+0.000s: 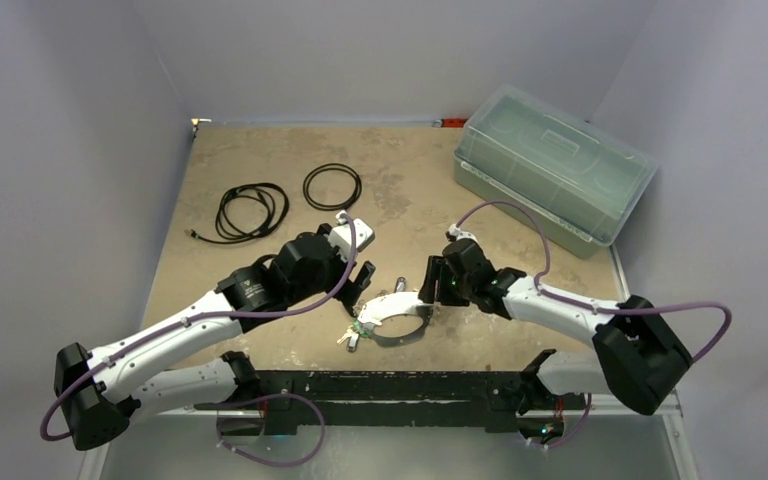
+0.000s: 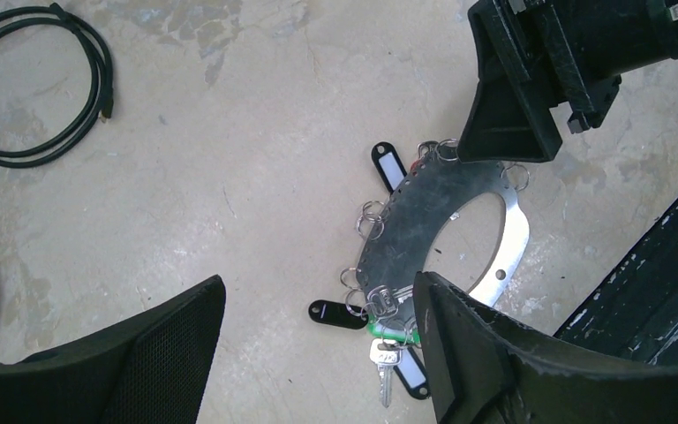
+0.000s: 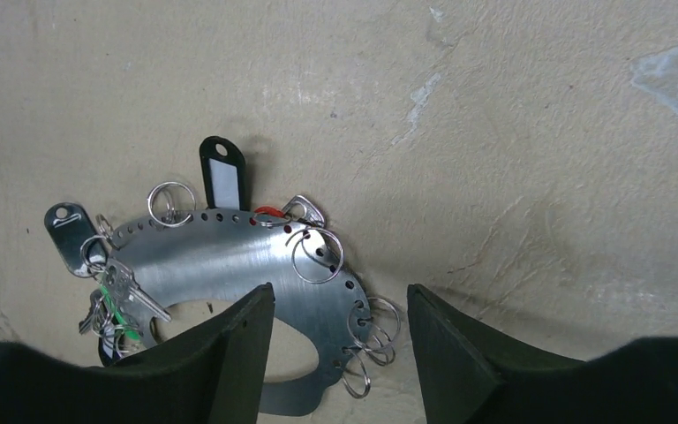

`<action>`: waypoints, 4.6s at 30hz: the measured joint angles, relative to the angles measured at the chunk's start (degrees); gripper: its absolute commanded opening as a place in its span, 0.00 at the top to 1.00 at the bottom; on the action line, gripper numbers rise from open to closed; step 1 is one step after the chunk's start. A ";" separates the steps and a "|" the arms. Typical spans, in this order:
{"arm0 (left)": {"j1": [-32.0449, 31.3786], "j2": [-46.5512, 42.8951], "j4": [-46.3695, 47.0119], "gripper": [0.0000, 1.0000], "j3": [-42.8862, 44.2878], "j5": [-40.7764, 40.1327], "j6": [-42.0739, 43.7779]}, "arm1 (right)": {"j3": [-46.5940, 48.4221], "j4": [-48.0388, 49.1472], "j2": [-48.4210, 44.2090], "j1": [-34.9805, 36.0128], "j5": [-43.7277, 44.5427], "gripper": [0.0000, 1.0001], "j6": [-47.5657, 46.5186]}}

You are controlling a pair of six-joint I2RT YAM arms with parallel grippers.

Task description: Put the keys on the keyring

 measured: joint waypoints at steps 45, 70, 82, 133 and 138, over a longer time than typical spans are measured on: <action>0.02 -4.63 1.05 0.25 -1.49 0.79 0.98 | -0.96 9.73 -3.80 -0.70 -4.61 0.78 -6.69; 0.04 -3.30 1.05 0.26 -1.55 1.07 0.94 | 4.79 -2.49 8.68 3.37 -5.49 0.55 -7.67; 0.04 -2.51 0.94 0.26 -1.55 0.68 0.92 | 4.94 -8.83 4.50 5.46 -0.26 0.34 -6.10; 0.04 -13.75 11.54 0.24 -4.04 18.25 15.91 | 12.90 -9.97 -12.57 8.24 -5.27 1.00 -17.64; 0.04 -12.39 10.01 0.21 -2.69 25.79 25.24 | 20.00 -13.62 -13.40 10.16 -7.87 1.00 -22.82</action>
